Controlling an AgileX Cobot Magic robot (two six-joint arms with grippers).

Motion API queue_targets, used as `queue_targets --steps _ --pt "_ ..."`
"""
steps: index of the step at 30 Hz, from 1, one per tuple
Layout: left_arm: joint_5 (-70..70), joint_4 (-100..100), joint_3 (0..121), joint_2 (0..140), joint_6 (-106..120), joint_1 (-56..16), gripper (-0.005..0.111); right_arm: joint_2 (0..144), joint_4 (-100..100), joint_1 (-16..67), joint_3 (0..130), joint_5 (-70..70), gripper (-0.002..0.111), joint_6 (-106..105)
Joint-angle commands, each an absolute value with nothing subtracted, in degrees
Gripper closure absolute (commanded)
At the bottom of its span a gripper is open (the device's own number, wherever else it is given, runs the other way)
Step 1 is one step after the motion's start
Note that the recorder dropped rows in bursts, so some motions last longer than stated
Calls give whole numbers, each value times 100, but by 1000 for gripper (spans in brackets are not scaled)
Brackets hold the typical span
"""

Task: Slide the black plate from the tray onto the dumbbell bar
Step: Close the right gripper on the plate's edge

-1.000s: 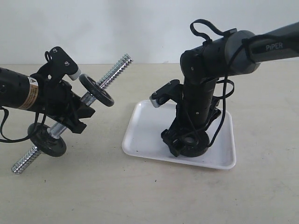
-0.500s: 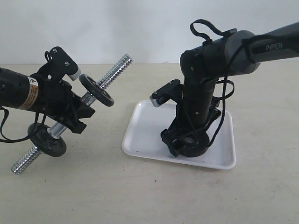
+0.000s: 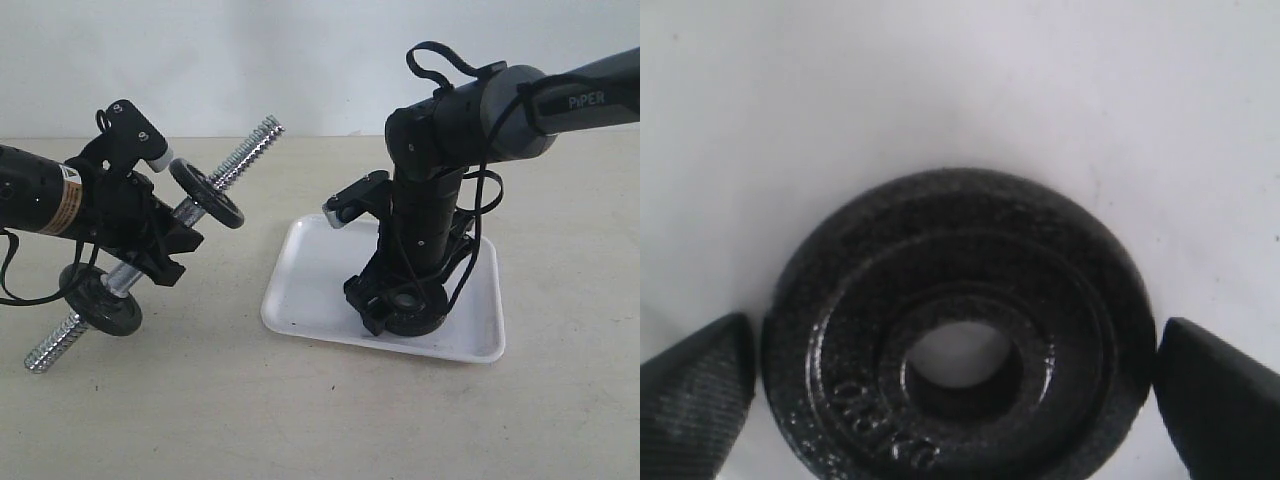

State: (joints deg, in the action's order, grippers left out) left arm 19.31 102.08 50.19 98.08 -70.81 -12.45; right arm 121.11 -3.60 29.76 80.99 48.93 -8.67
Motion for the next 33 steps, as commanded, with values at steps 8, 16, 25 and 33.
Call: queue_targets --steps 8,16,25,33 --pt "2134 9995 5211 9468 -7133 -1255 102 12246 -537 2982 8070 4992 55 -740" --pt "2134 9995 5211 9468 -7133 -1255 102 12246 -523 2982 8070 4992 61 -740" --pt "2134 9995 5211 9468 -7133 -1255 102 12246 -523 2982 8070 5052 67 -740" --pt "2134 9995 5211 9468 -7133 -1255 102 12246 -523 2982 8070 5040 108 -740"
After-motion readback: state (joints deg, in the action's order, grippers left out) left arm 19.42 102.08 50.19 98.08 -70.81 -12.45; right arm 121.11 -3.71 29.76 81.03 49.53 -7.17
